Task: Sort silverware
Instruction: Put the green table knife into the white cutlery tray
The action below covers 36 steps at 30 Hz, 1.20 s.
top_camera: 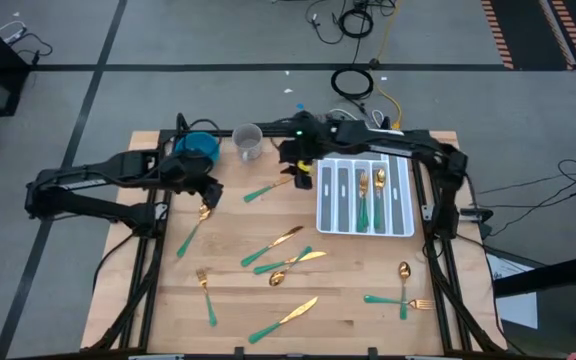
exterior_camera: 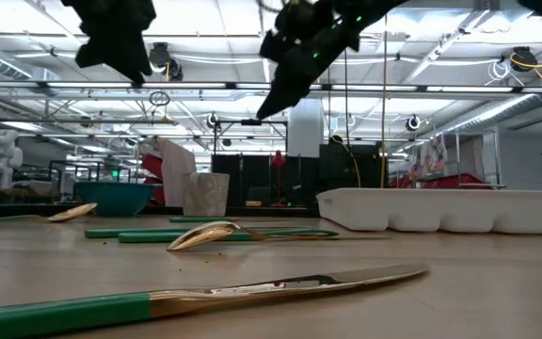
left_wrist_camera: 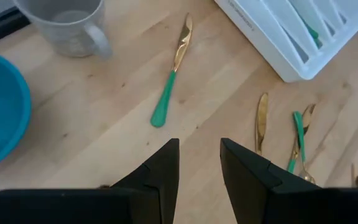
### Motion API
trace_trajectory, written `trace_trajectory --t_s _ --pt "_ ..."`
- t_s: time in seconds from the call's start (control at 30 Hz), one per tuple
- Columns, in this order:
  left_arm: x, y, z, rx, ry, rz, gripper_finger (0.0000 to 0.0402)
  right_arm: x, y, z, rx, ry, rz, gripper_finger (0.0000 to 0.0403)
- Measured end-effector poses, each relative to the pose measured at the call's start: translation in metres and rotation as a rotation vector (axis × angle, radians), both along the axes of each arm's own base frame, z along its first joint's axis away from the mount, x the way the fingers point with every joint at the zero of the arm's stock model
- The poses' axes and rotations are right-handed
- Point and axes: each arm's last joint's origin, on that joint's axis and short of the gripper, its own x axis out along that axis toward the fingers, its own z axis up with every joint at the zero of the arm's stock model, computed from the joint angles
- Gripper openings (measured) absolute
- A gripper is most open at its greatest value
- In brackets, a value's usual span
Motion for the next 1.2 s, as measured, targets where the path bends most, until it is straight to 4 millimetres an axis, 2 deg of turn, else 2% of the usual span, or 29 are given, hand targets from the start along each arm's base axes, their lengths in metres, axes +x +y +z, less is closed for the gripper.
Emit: trace_trajectory --t_s 0.1,0.3,0.5,0.67,0.77,1.0,1.2 --pt "-0.009 -0.001 0.004 0.004 -0.015 0.004 0.0123 0.018 -0.003 -0.011 0.008 0.020 0.047 0.0143" --pt "-0.015 -0.002 0.008 0.017 -0.039 0.014 0.0123 0.059 -0.019 -0.015 -0.008 0.026 0.061 0.0142" --pt "-0.015 -0.002 0.008 0.017 -0.040 0.014 0.0123 0.085 -0.031 -0.030 0.014 0.133 0.060 0.0142" --pt "-0.015 -0.002 0.008 0.018 -0.039 0.014 0.0123 0.079 -0.028 -0.063 -0.069 0.359 0.105 0.0142" --pt "-0.015 -0.002 0.008 0.018 -0.039 0.014 0.0123 0.074 -0.025 -0.066 -0.097 0.430 0.156 0.0142" --pt "-0.015 -0.001 0.008 0.032 -0.037 0.025 0.0123 0.076 -0.023 -0.067 -0.151 0.415 0.214 0.0141" --pt "-0.015 -0.001 0.008 0.037 -0.036 0.029 0.0123 0.085 -0.007 -0.078 -0.133 0.428 0.229 0.0141"
